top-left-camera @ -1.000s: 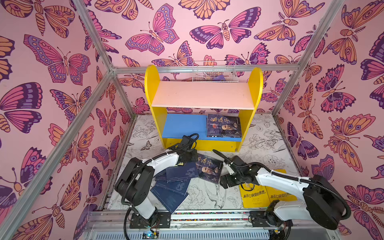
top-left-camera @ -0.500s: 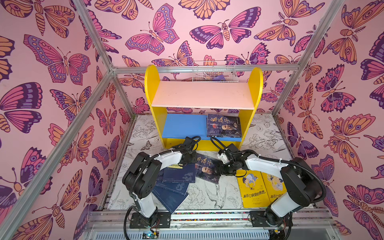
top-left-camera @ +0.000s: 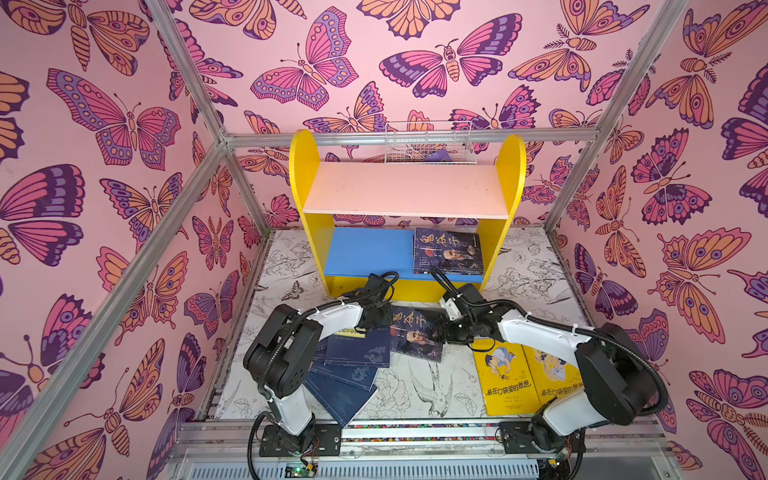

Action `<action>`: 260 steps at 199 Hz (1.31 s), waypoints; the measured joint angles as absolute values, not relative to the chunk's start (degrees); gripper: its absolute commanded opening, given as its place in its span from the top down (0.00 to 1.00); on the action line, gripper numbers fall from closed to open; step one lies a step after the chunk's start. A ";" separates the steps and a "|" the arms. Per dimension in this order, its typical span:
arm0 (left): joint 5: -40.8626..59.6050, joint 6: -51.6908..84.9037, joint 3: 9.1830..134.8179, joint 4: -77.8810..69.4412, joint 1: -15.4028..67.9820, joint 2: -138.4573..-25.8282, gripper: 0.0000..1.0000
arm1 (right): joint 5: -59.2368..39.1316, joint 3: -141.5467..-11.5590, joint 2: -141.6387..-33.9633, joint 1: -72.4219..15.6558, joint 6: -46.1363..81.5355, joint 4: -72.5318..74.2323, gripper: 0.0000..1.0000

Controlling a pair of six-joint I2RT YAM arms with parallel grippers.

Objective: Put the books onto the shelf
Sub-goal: 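Grasp the second purple book edges with both grippers, then lift the second purple book upright with both grippers toward the shelf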

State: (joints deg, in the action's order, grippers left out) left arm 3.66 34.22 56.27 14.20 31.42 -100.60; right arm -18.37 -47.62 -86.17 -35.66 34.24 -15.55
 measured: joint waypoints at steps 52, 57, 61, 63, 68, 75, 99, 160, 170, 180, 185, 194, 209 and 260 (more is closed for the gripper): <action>5.10 35.27 55.51 12.19 31.40 -100.42 0.78 | -16.78 -47.57 -83.02 -35.83 34.37 -12.32 0.87; 5.19 35.27 55.35 11.92 31.40 -100.40 0.77 | -16.53 -47.57 -83.02 -35.83 34.28 -12.01 0.91; 5.30 35.27 55.16 11.55 31.38 -100.29 0.77 | -16.40 -47.57 -83.02 -35.83 34.02 -11.92 0.93; 5.37 35.31 55.09 11.46 31.35 -100.29 0.77 | -16.32 -47.53 -83.02 -35.83 34.22 -11.84 0.94; 5.63 35.42 54.87 11.05 31.24 -100.18 0.77 | -16.12 -47.48 -83.02 -35.83 34.00 -11.79 0.96; 6.09 35.55 54.50 10.48 31.05 -100.03 0.76 | -15.88 -47.33 -83.02 -35.83 34.09 -11.77 1.00; 8.12 36.29 52.88 8.05 30.26 -99.26 0.69 | -15.51 -46.59 -82.59 -35.83 33.82 -11.35 1.00; 18.17 38.35 49.28 5.32 26.85 -86.56 0.36 | -19.51 -43.94 -66.35 -32.73 30.15 -14.90 1.00; 19.94 38.52 48.97 4.40 25.74 -84.23 0.33 | -20.43 -42.41 -62.19 -30.85 30.24 -15.57 1.00; 21.87 38.70 48.64 3.70 24.71 -82.13 0.29 | -21.12 -41.12 -58.67 -29.21 30.52 -16.25 1.00; 23.18 38.72 48.38 3.09 24.18 -81.10 0.28 | -21.69 -40.58 -56.97 -28.32 30.85 -16.82 1.00; 25.63 38.92 48.01 2.46 23.55 -79.66 0.27 | -22.79 -40.03 -54.74 -27.07 31.38 -17.52 1.00; 30.00 39.20 47.00 1.34 23.09 -77.47 0.23 | -24.93 -39.42 -51.88 -24.93 32.58 -18.17 1.00; 41.10 41.32 41.54 -0.86 22.90 -74.65 0.01 | -32.80 -39.27 -50.33 -20.73 38.46 -14.96 1.00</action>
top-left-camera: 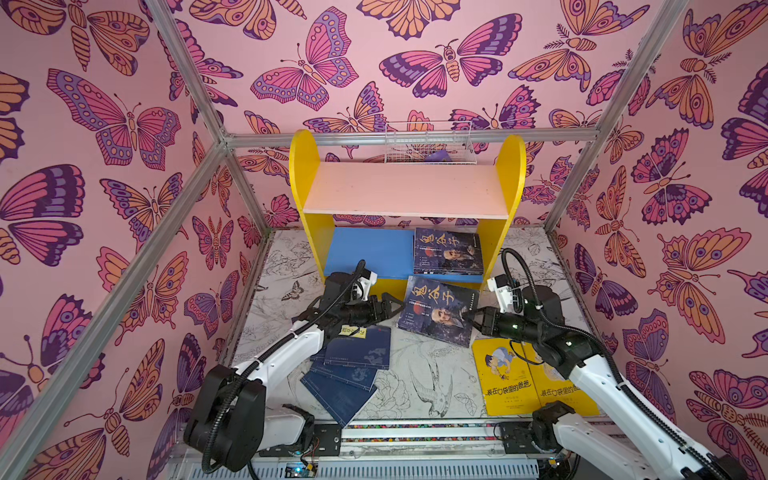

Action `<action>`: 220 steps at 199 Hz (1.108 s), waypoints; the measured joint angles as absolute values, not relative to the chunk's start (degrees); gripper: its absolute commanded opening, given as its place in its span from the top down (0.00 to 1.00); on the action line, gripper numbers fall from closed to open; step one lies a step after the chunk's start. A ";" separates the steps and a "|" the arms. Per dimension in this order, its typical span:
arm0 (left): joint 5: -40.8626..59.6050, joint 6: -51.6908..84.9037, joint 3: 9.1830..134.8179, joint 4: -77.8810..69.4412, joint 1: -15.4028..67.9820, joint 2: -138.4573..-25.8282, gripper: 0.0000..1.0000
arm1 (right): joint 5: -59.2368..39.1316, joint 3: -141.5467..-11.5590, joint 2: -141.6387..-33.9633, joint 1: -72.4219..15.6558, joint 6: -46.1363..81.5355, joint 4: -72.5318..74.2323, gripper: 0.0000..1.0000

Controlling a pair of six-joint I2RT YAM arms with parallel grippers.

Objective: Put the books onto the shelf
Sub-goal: 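Lift the second purple book upright with both grippers toward the shelf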

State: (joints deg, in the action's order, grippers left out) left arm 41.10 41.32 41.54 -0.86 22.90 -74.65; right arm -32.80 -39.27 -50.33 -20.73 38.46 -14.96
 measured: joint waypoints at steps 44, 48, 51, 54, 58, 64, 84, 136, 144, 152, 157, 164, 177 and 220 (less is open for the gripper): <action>47.44 46.28 38.68 -6.13 22.90 -74.61 0.08 | -37.63 -39.33 -51.07 -19.49 42.22 -10.48 1.00; 47.92 46.74 38.50 -7.14 22.90 -74.63 0.09 | -38.06 -39.33 -51.18 -19.49 42.48 -10.11 1.00; 48.36 47.48 38.33 -8.08 22.90 -74.72 0.10 | -38.39 -39.33 -51.24 -19.49 42.65 -9.80 1.00; 48.66 47.70 38.20 -8.88 22.90 -74.74 0.11 | -38.70 -39.33 -51.33 -19.49 42.85 -9.56 1.00; 49.06 48.60 38.04 -9.91 22.90 -74.91 0.13 | -39.07 -39.33 -51.42 -19.49 43.18 -9.17 1.00; 49.69 49.47 37.82 -11.68 22.90 -75.22 0.16 | -39.64 -39.33 -51.57 -19.49 43.48 -8.71 1.00; 51.40 52.88 37.45 -17.04 22.90 -77.01 0.29 | -41.78 -39.33 -51.77 -19.49 44.23 -7.70 1.00; 53.76 58.13 37.12 -25.02 22.79 -79.00 0.88 | -43.44 -39.33 -51.37 -19.05 44.73 -7.97 1.00; 54.43 58.85 37.08 -26.06 22.61 -78.98 0.91 | -42.72 -39.33 -51.22 -18.83 44.10 -9.04 0.97; 54.81 59.22 36.97 -27.18 22.55 -78.74 0.94 | -41.52 -39.33 -51.18 -18.70 43.42 -10.52 0.91; 54.89 59.37 36.88 -27.49 22.55 -78.54 0.96 | -40.77 -39.33 -51.18 -18.65 43.07 -11.33 0.78; 54.83 59.48 36.47 -28.05 22.59 -78.13 0.97 | -39.64 -39.44 -51.18 -18.65 42.83 -12.53 0.55; 54.37 59.68 35.55 -28.73 22.63 -77.19 1.00 | -36.56 -39.75 -50.78 -18.79 41.91 -15.33 0.31; 54.08 60.49 31.94 -30.52 23.16 -71.31 1.00 | -28.45 -39.81 -48.56 -18.83 42.04 -18.41 0.23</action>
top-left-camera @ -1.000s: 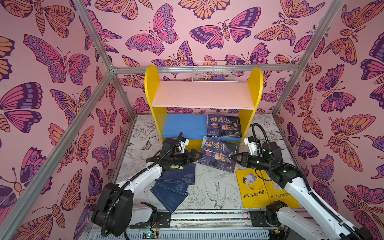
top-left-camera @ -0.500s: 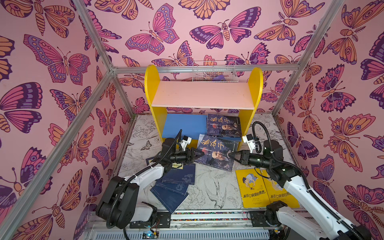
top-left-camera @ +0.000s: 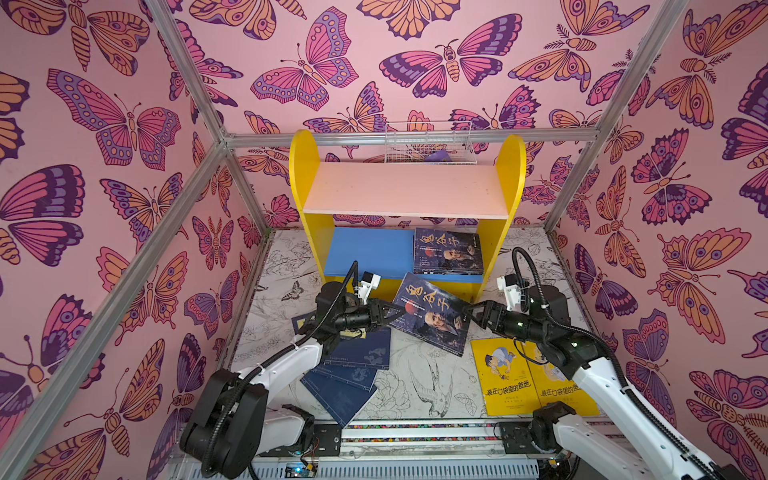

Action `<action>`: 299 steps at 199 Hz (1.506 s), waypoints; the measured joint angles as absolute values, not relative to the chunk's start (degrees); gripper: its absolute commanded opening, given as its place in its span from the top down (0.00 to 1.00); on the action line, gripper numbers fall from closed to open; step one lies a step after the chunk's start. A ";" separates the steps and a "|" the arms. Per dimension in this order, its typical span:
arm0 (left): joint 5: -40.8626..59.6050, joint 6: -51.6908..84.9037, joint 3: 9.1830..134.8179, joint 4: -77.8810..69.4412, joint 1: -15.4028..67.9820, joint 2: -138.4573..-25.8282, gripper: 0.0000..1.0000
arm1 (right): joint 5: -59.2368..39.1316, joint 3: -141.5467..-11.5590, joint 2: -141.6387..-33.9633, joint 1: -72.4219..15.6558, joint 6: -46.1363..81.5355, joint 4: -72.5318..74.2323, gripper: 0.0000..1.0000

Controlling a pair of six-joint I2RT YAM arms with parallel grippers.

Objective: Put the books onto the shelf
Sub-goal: 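Lift the second purple book upright with both grippers toward the shelf, then carry the purple book with both grippers toward the blue shelf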

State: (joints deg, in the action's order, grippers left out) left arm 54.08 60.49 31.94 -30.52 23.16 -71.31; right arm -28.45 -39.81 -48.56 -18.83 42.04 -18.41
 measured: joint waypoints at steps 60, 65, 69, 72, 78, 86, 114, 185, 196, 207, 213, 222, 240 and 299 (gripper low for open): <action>52.12 63.09 26.06 -43.16 23.27 -65.12 1.00 | -44.14 -32.23 -45.15 -18.83 47.44 -13.17 0.24; 51.68 63.09 25.76 -43.68 23.27 -64.64 1.00 | -44.88 -31.46 -44.18 -18.83 48.18 -12.82 0.24; 51.37 63.07 25.56 -43.94 23.27 -64.29 1.00 | -45.45 -30.83 -43.29 -18.83 48.84 -12.43 0.24; 51.11 63.05 25.41 -44.16 23.27 -63.94 1.00 | -45.87 -30.39 -42.61 -18.83 49.50 -12.08 0.24; 50.65 63.00 25.23 -44.42 23.27 -63.46 1.00 | -46.48 -29.58 -41.36 -18.83 50.43 -11.22 0.24; 49.91 62.76 25.04 -44.80 23.27 -62.76 1.00 | -47.22 -28.53 -39.83 -18.83 51.96 -9.87 0.24; 47.57 61.49 24.97 -45.54 23.27 -61.17 1.00 | -50.17 -25.10 -37.58 -18.83 57.95 -2.87 0.25; 46.65 60.53 24.82 -47.24 23.27 -60.93 1.00 | -51.81 -23.66 -43.42 -18.83 66.81 14.04 0.34; 46.63 60.71 24.23 -48.27 23.27 -60.66 1.00 | -51.94 -23.86 -45.34 -18.83 67.85 16.78 0.37; 46.63 60.80 23.62 -48.93 23.27 -60.31 1.00 | -51.99 -24.10 -47.20 -18.83 69.04 19.44 0.40; 46.52 60.93 23.33 -49.32 23.27 -60.18 1.00 | -51.94 -24.29 -48.05 -18.83 69.65 20.69 0.42; 46.33 60.97 23.09 -49.74 23.27 -60.07 1.00 | -51.90 -24.58 -48.84 -18.83 70.41 22.13 0.45; 45.82 61.17 22.87 -50.63 23.27 -60.01 1.00 | -51.48 -25.85 -49.08 -18.83 70.39 22.44 0.50; 45.47 62.39 22.79 -53.21 23.27 -61.19 1.00 | -49.78 -32.64 -49.95 -18.83 65.19 19.29 0.97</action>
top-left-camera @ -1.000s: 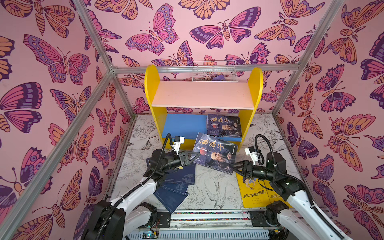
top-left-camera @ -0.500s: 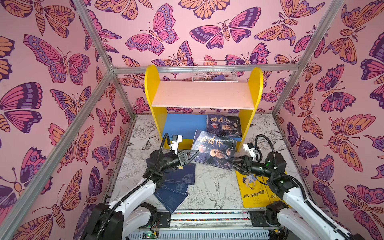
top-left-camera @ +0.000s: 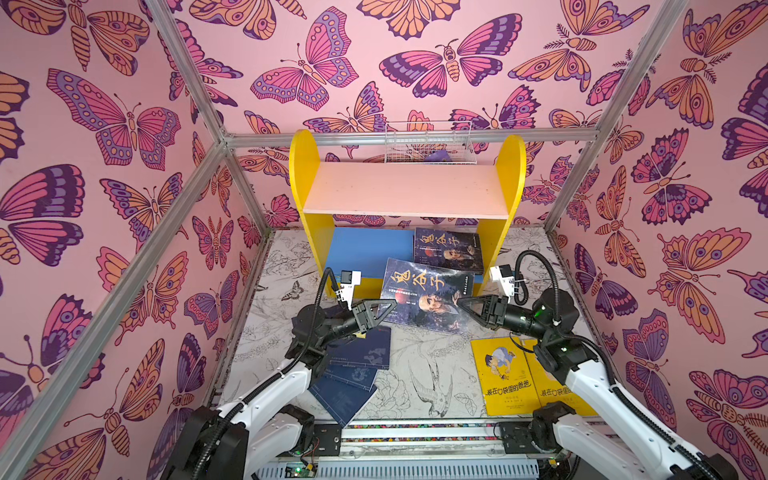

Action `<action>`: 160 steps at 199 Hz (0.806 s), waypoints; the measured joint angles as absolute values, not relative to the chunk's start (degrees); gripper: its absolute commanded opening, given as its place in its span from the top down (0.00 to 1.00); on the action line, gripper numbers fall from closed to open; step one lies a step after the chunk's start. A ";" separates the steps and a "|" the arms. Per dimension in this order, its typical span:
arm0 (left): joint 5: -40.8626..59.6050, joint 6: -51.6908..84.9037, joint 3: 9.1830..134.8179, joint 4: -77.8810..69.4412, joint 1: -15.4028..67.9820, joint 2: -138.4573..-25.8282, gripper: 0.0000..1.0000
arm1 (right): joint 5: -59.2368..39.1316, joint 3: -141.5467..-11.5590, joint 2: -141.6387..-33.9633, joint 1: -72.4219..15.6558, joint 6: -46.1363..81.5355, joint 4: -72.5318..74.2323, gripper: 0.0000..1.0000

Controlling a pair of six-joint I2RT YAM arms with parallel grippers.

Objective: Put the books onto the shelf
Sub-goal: 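Carry the purple book with both grippers toward the blue shelf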

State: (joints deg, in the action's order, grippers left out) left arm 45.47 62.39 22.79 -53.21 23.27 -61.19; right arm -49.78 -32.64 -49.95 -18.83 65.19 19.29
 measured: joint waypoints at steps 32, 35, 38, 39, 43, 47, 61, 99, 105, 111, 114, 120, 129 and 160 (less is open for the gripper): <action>45.25 62.70 22.81 -52.97 23.16 -62.98 0.48 | -49.69 -33.19 -52.05 -18.57 63.53 17.78 1.00; 45.41 62.41 22.81 -52.77 23.18 -63.07 0.43 | -49.78 -33.28 -52.21 -18.59 63.24 17.69 1.00; 45.71 62.54 22.81 -52.62 23.24 -63.13 0.39 | -49.84 -33.43 -52.38 -18.59 63.00 17.56 1.00; 45.80 62.54 22.83 -52.49 23.29 -63.16 0.38 | -49.87 -33.47 -52.45 -18.59 62.98 17.54 1.00; 46.13 62.54 22.87 -52.14 23.33 -63.20 0.34 | -50.06 -33.76 -52.69 -18.63 62.83 17.32 1.00; 46.44 62.46 22.92 -51.79 23.40 -63.20 0.32 | -50.28 -34.04 -53.06 -18.63 62.63 17.10 1.00; 47.37 62.28 23.66 -49.74 23.42 -63.11 0.30 | -51.53 -35.11 -54.59 -18.61 62.19 16.56 1.00; 50.37 60.55 27.62 -42.33 22.26 -61.98 0.38 | -57.14 -39.07 -58.35 -17.89 60.31 13.61 1.00; 51.16 60.40 28.16 -41.52 21.89 -61.80 0.39 | -58.19 -40.05 -58.76 -17.72 59.64 12.49 1.00; 51.86 60.27 28.56 -41.04 21.56 -61.73 0.41 | -59.29 -41.04 -59.07 -17.54 58.85 11.53 1.00; 52.29 60.34 28.80 -40.73 21.34 -61.73 0.41 | -59.79 -41.47 -59.22 -17.43 58.28 10.98 1.00; 52.97 60.27 29.21 -40.29 20.99 -61.71 0.42 | -60.82 -42.35 -59.42 -17.23 57.47 10.04 1.00; 54.24 60.27 29.80 -39.81 20.34 -61.71 0.43 | -62.61 -43.66 -59.70 -16.75 55.68 7.97 1.00; 57.56 60.38 31.22 -38.44 18.37 -61.73 0.61 | -66.81 -45.25 -60.12 -15.35 52.21 4.38 1.00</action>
